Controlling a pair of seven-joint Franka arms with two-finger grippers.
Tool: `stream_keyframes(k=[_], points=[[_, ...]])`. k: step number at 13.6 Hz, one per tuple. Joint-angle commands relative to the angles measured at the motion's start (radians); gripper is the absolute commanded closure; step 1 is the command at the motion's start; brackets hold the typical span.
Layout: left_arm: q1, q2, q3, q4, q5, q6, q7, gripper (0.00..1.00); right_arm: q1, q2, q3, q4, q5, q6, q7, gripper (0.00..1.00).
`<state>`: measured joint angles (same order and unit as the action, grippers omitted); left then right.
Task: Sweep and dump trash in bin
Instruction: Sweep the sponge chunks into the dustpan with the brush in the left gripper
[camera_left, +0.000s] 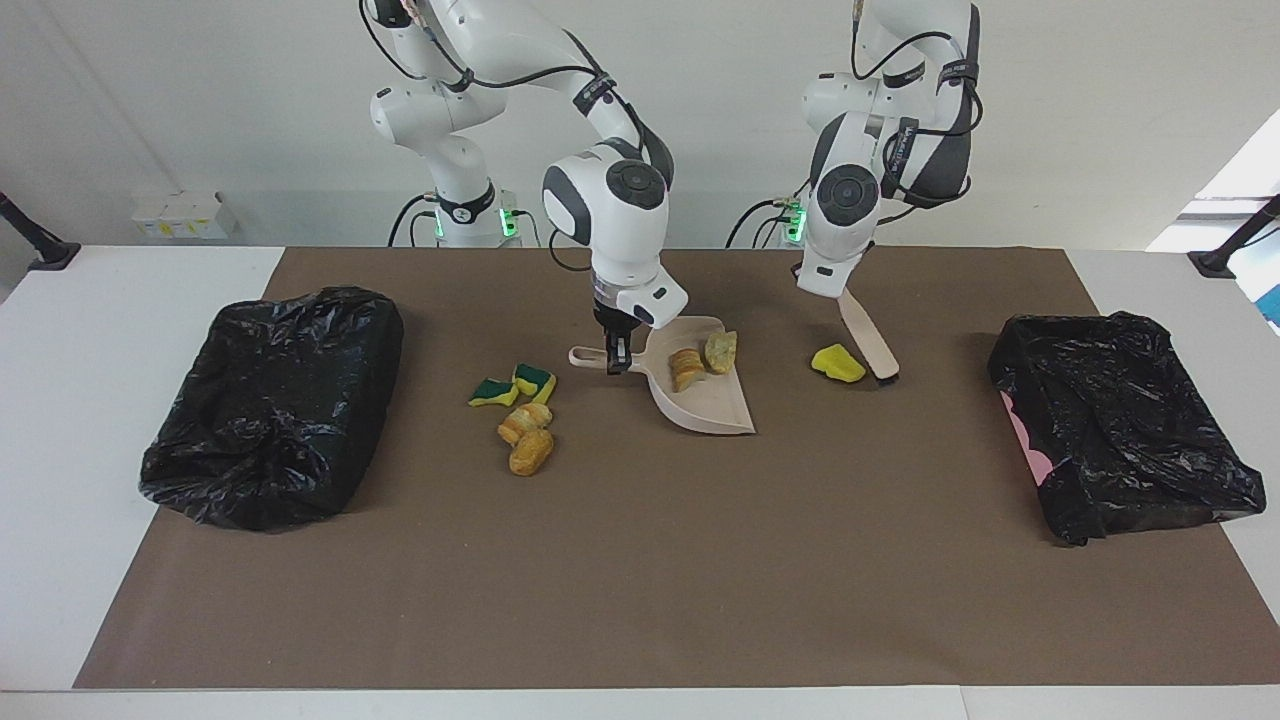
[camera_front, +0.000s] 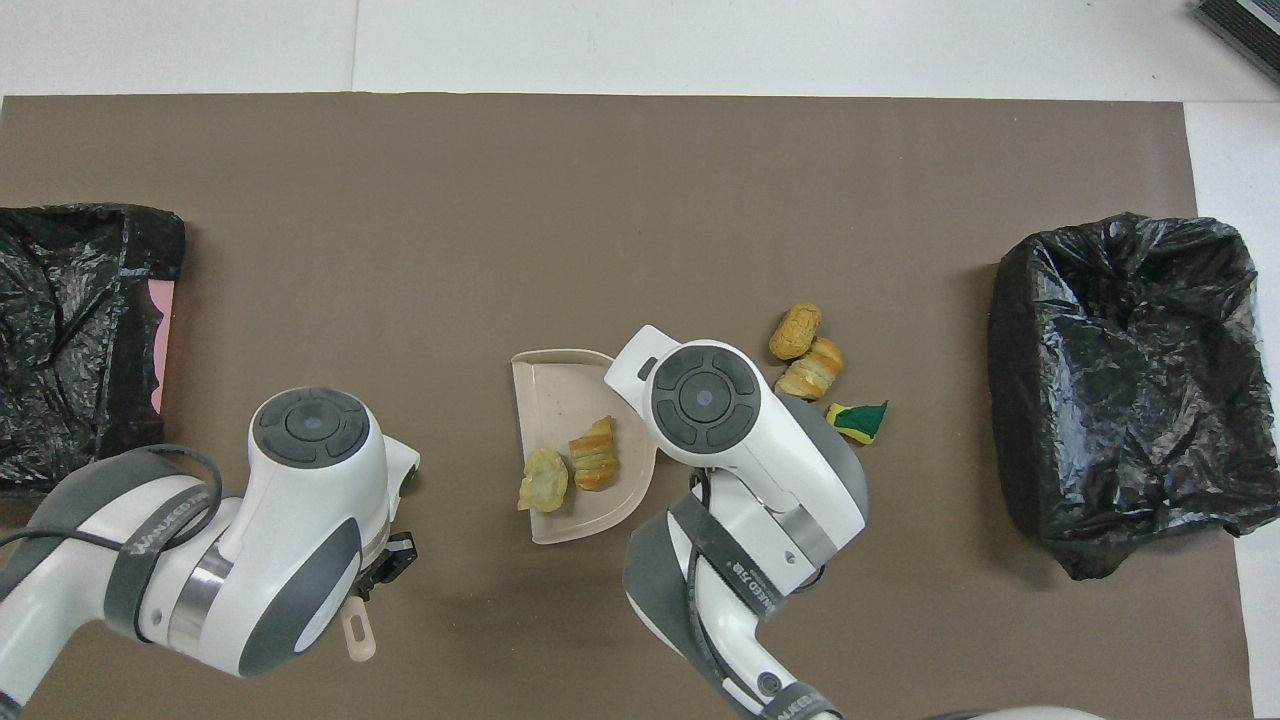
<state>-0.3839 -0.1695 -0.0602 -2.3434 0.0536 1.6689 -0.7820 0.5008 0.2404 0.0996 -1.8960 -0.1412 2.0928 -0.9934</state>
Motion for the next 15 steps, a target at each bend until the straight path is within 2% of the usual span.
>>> stream_keyframes(k=[1, 4, 8, 11, 15], points=[[0.013, -0.094, -0.01, -0.131, 0.0, 0.158, -0.036, 1.0, -0.007, -0.044, 0.005, -0.054, -0.003, 0.016, 0.018, 1.0], [0.002, -0.073, -0.01, -0.129, -0.124, 0.294, 0.027, 1.0, -0.008, -0.044, 0.005, -0.054, -0.008, 0.016, 0.038, 1.0], [-0.064, -0.045, -0.013, -0.117, -0.205, 0.423, 0.226, 1.0, -0.01, -0.044, 0.003, -0.054, -0.015, 0.01, 0.047, 1.0], [-0.142, -0.025, -0.013, -0.094, -0.221, 0.478, 0.247, 1.0, -0.024, -0.041, 0.003, -0.054, -0.017, 0.012, 0.047, 1.0], [-0.201, 0.027, -0.015, -0.011, -0.279, 0.511, 0.259, 1.0, -0.034, -0.041, 0.003, -0.057, -0.015, 0.007, 0.045, 1.0]])
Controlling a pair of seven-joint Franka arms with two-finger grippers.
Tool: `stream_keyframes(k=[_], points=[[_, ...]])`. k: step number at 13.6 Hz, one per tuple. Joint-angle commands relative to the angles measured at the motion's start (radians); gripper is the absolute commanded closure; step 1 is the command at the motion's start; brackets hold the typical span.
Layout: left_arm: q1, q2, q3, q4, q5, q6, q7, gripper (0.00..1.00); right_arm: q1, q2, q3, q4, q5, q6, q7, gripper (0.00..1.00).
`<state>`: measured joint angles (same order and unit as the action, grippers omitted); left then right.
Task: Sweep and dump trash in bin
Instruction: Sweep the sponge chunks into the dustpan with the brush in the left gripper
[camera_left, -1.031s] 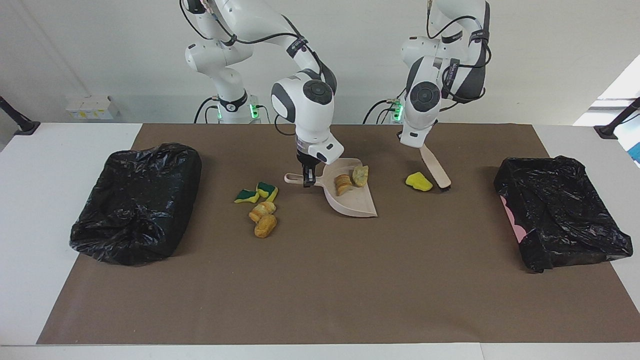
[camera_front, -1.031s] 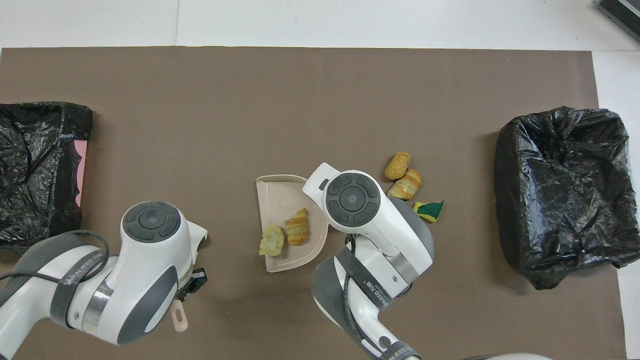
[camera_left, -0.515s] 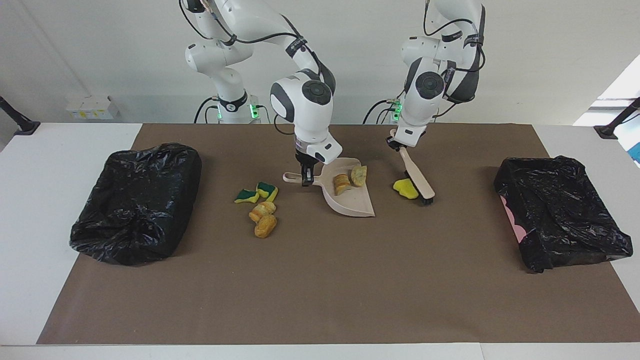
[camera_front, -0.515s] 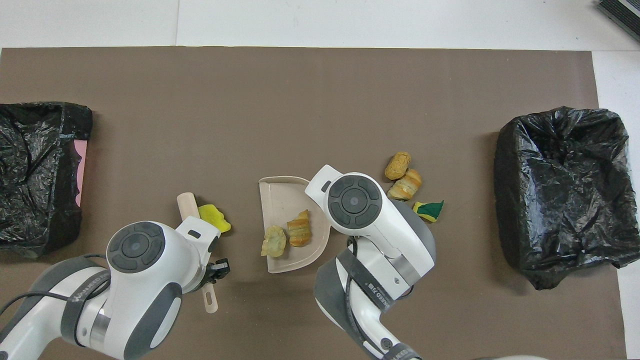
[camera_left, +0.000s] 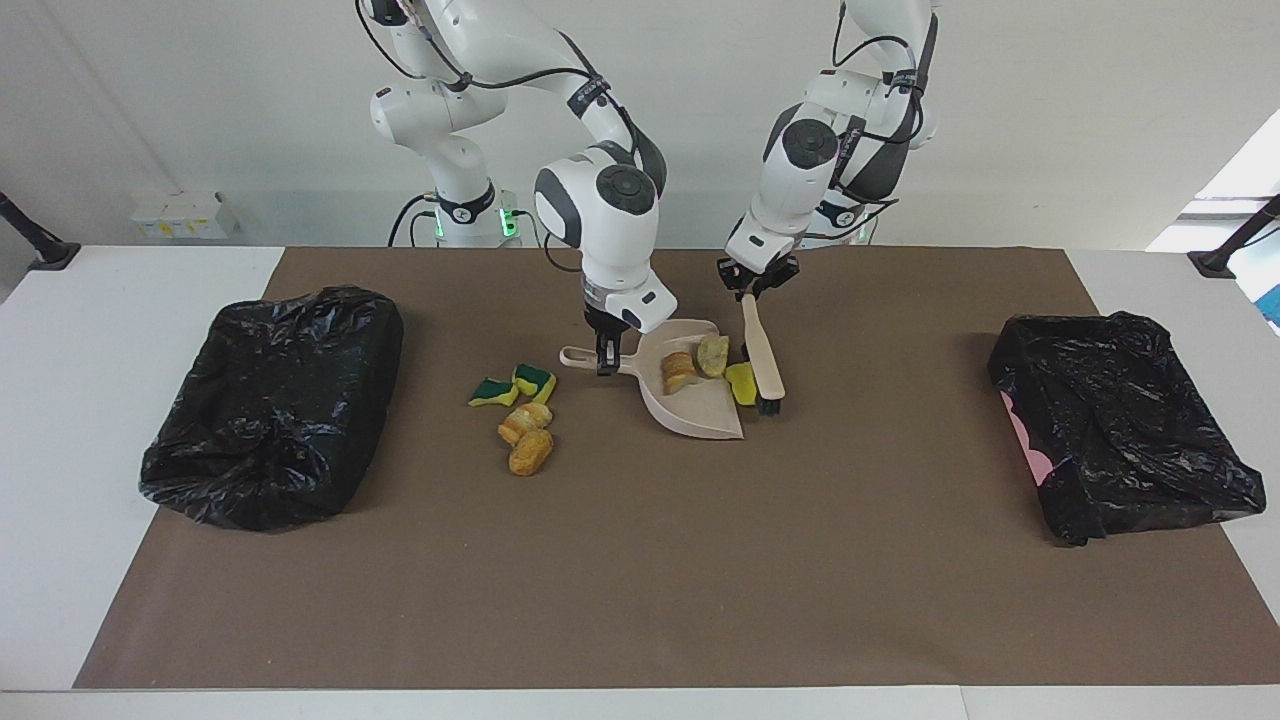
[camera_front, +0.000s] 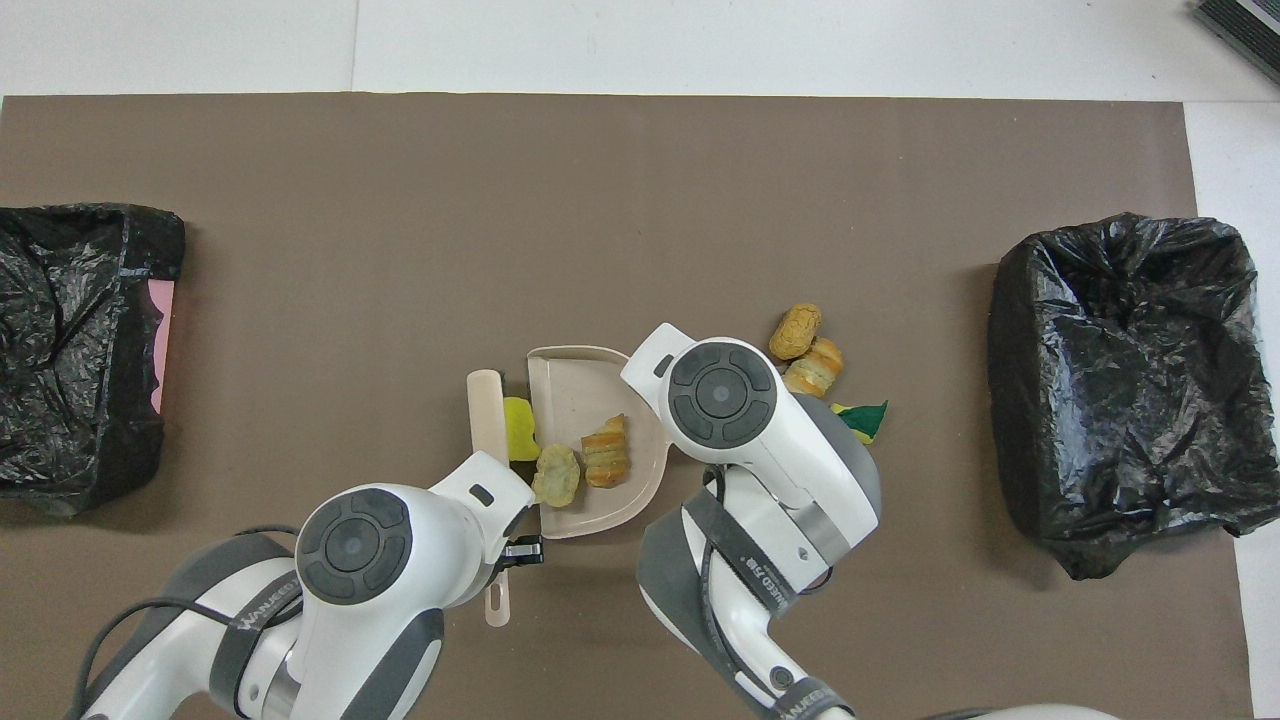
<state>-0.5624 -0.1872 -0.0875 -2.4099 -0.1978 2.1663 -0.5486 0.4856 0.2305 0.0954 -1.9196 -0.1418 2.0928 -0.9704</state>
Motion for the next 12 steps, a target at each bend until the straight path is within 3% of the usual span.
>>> stream_keyframes(k=[1, 8, 12], points=[[-0.024, 0.057, 0.012, 0.076, -0.029, 0.023, 0.025, 1.0, -0.027, -0.031, 0.007, -0.033, -0.016, 0.007, 0.022, 1.0], [-0.025, 0.184, 0.012, 0.299, -0.029, 0.03, -0.011, 1.0, -0.047, -0.039, 0.007, -0.062, 0.001, 0.018, 0.041, 1.0], [-0.016, 0.195, 0.017, 0.299, -0.029, -0.003, -0.016, 1.0, -0.074, -0.063, 0.009, -0.064, 0.039, 0.013, 0.029, 1.0]])
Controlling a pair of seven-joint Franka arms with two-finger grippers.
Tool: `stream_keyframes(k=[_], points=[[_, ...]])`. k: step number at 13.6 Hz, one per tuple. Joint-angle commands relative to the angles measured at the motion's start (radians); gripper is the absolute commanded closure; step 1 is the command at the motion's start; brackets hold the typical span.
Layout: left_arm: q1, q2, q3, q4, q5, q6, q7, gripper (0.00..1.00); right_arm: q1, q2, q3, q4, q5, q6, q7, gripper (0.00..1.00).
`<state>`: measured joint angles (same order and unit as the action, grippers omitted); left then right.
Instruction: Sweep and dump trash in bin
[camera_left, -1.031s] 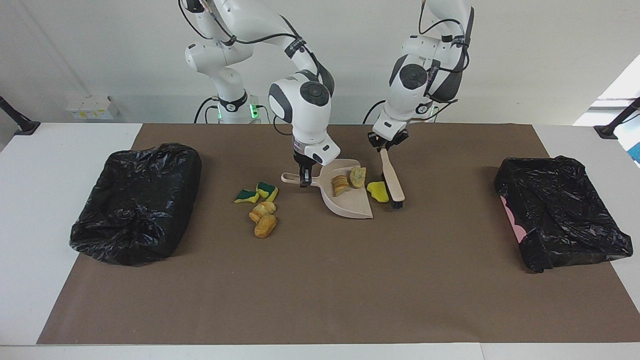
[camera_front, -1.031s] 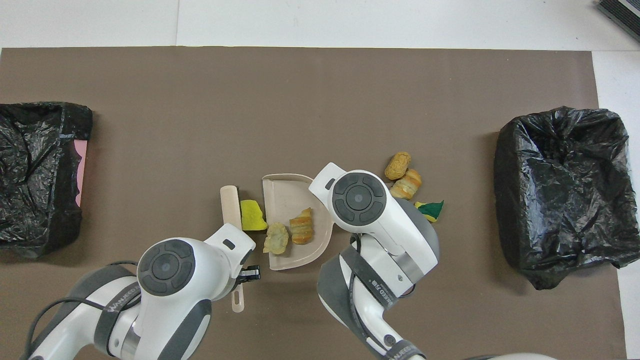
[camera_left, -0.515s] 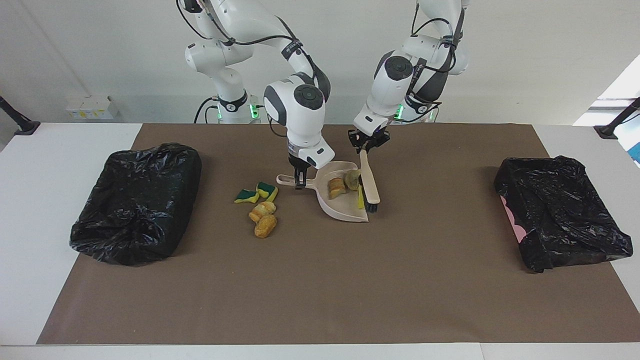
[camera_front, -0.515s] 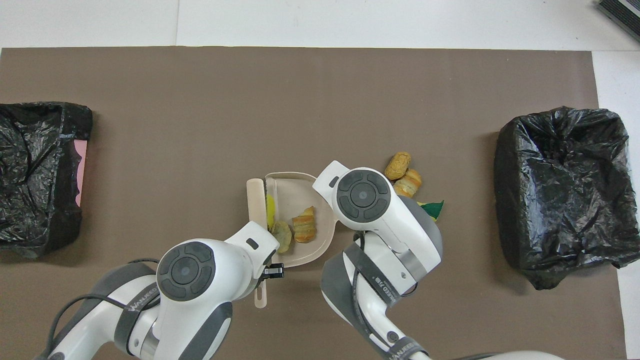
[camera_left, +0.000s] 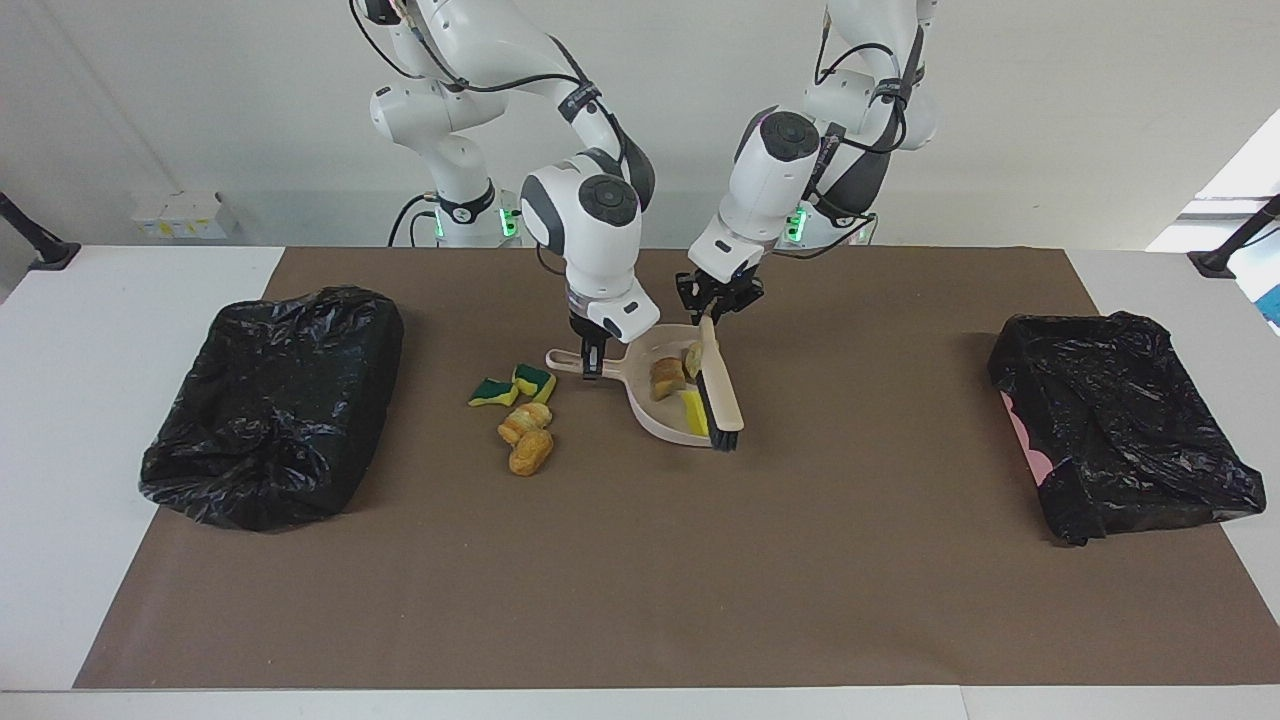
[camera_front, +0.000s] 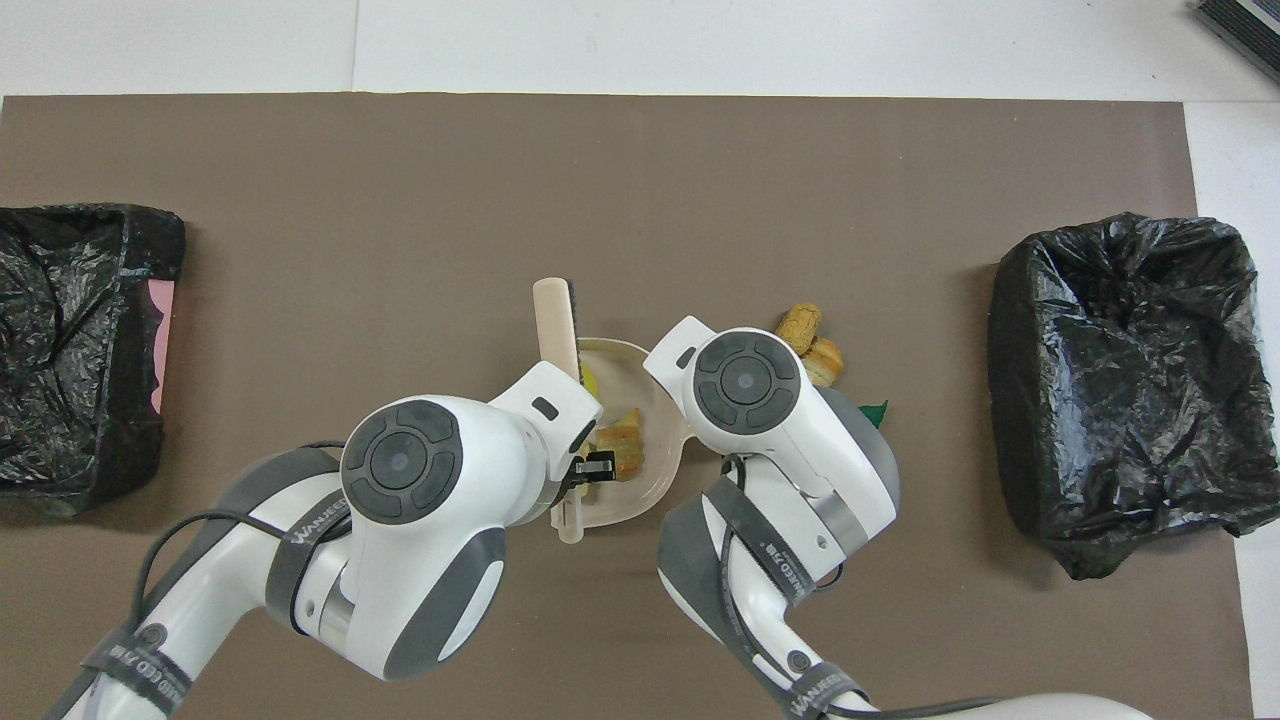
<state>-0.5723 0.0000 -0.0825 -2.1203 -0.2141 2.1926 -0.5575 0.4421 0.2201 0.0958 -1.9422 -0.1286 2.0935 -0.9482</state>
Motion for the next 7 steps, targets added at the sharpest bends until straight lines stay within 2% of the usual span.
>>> stream_keyframes(k=[1, 4, 7], points=[[0.0, 0.006, 0.013, 0.01, -0.011, -0.06, -0.007, 1.0, -0.036, -0.067, 0.009, -0.041, 0.032, 0.007, -0.001, 1.0], [0.029, -0.021, 0.018, -0.013, -0.001, -0.198, -0.007, 1.0, -0.083, -0.097, 0.009, -0.04, 0.11, 0.005, -0.085, 1.0], [0.029, -0.049, 0.02, -0.059, 0.001, -0.198, -0.008, 1.0, -0.123, -0.119, 0.009, -0.04, 0.153, -0.003, -0.153, 1.0]])
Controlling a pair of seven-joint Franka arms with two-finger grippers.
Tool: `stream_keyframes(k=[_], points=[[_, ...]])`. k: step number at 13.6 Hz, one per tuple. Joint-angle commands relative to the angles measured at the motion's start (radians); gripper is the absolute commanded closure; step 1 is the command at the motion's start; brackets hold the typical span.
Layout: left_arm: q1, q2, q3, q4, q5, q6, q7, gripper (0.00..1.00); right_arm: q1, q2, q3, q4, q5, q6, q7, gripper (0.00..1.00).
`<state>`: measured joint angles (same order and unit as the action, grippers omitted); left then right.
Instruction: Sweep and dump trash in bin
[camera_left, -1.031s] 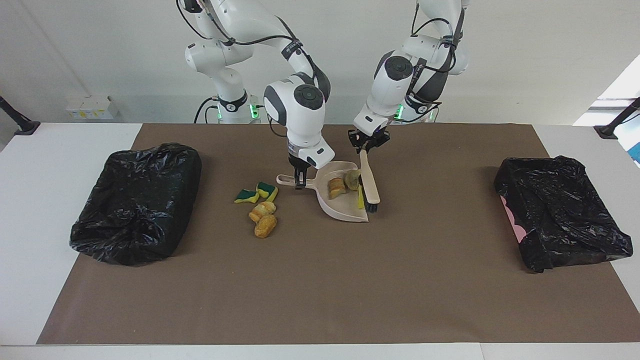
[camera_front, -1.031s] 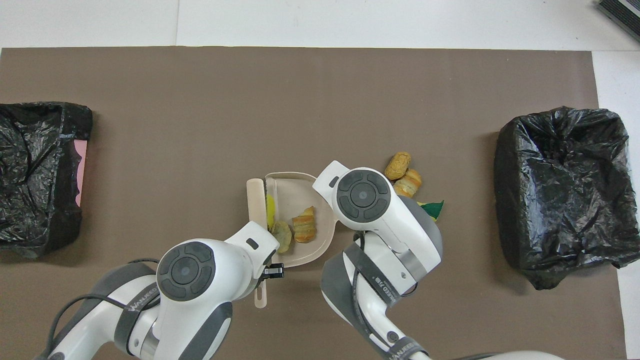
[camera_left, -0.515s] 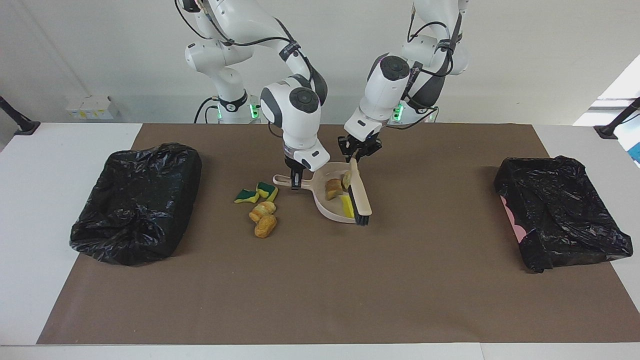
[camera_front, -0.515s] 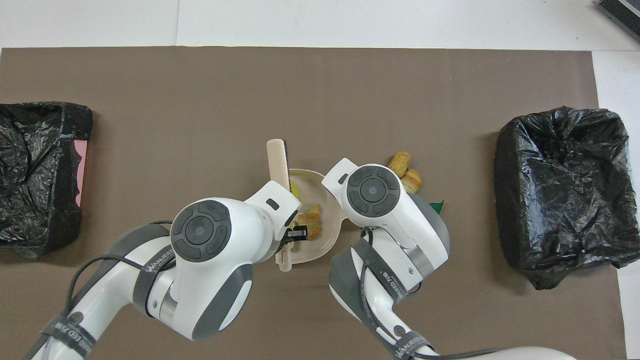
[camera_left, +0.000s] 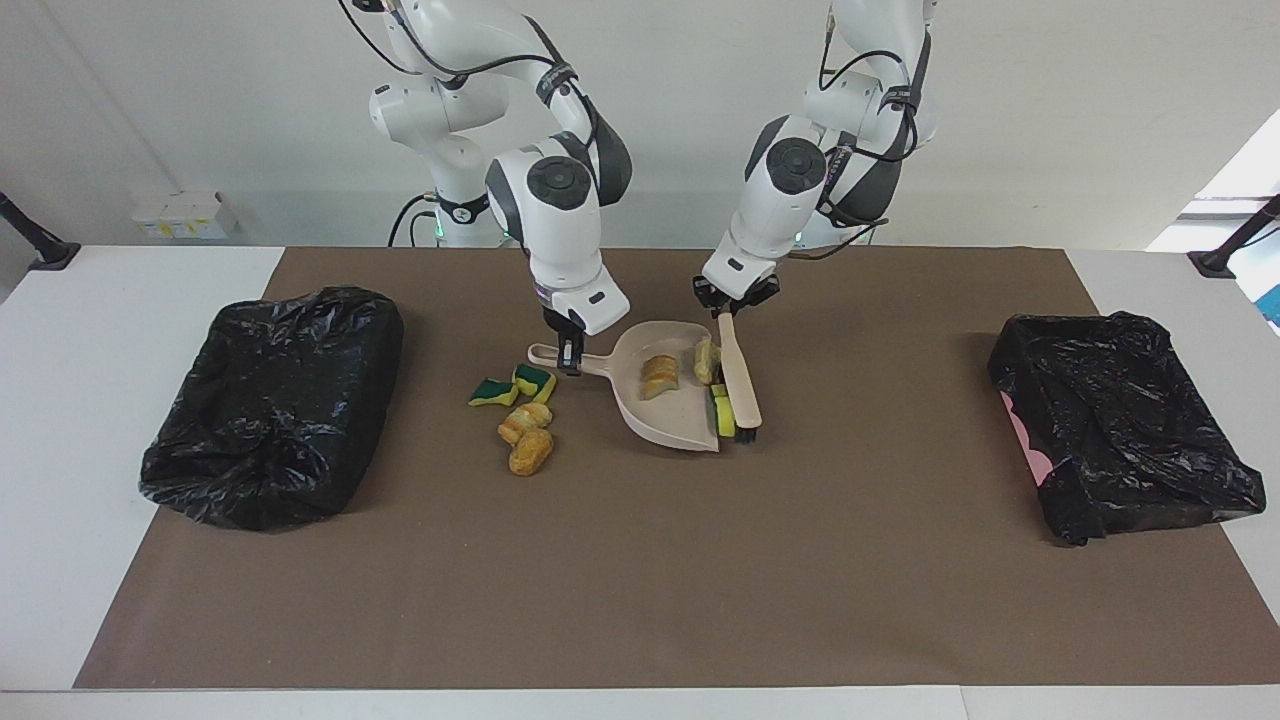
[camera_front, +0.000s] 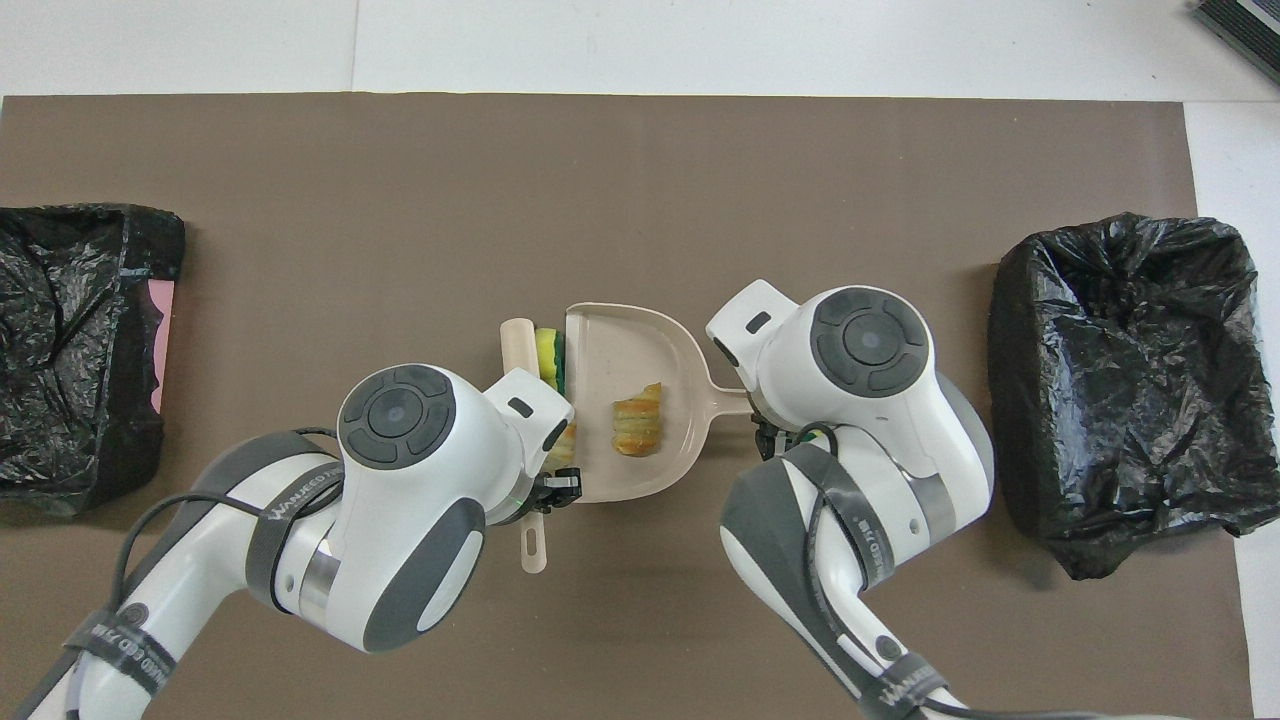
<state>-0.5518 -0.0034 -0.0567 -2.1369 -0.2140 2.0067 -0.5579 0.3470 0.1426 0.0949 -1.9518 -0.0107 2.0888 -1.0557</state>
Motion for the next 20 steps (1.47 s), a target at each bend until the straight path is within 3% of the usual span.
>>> stream_keyframes(k=[1, 10, 14, 17, 20], points=[[0.01, -0.047, -0.006, -0.044, 0.002, -0.013, -0.007, 1.0, -0.031, -0.046, 0.009, -0.03, 0.037, 0.002, -0.047, 1.0], [0.023, -0.043, -0.011, -0.038, 0.002, -0.006, 0.009, 1.0, -0.06, -0.092, 0.006, -0.12, 0.037, 0.017, -0.063, 1.0], [0.013, -0.027, -0.011, -0.003, 0.001, -0.012, 0.007, 1.0, -0.025, -0.061, 0.005, -0.118, 0.012, 0.06, -0.008, 1.0], [0.035, -0.039, -0.006, -0.021, 0.05, -0.045, 0.003, 1.0, -0.005, -0.058, 0.006, -0.111, -0.087, 0.042, 0.003, 1.0], [0.062, -0.066, -0.008, -0.101, 0.058, -0.029, 0.035, 1.0, 0.013, -0.058, 0.006, -0.104, -0.116, 0.01, 0.02, 1.0]])
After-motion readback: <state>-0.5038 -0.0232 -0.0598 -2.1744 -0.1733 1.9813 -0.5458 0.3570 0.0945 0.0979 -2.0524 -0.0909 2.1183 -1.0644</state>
